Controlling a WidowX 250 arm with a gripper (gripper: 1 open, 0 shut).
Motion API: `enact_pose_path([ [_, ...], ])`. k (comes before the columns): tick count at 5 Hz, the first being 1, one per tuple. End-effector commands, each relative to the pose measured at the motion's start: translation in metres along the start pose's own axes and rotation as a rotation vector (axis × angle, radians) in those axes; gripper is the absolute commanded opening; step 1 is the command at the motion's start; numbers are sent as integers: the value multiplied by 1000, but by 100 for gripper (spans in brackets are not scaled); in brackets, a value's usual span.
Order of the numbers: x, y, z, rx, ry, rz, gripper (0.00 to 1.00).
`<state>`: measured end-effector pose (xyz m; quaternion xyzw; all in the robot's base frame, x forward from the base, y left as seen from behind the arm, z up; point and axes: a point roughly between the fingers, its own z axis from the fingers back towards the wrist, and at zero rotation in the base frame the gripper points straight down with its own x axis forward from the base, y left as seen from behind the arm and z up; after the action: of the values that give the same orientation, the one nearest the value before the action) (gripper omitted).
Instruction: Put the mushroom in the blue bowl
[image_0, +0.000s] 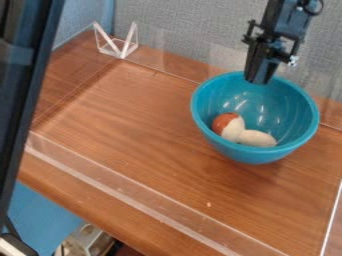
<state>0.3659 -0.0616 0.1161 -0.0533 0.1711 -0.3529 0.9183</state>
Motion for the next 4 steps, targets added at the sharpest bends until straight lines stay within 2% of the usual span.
enact_pose_path([
  [1, -12, -3, 29, 49, -71, -38, 0],
  [3, -26, 4, 33, 51, -61, -104, 0],
  [4, -31, 1, 29, 45, -63, -110, 0],
])
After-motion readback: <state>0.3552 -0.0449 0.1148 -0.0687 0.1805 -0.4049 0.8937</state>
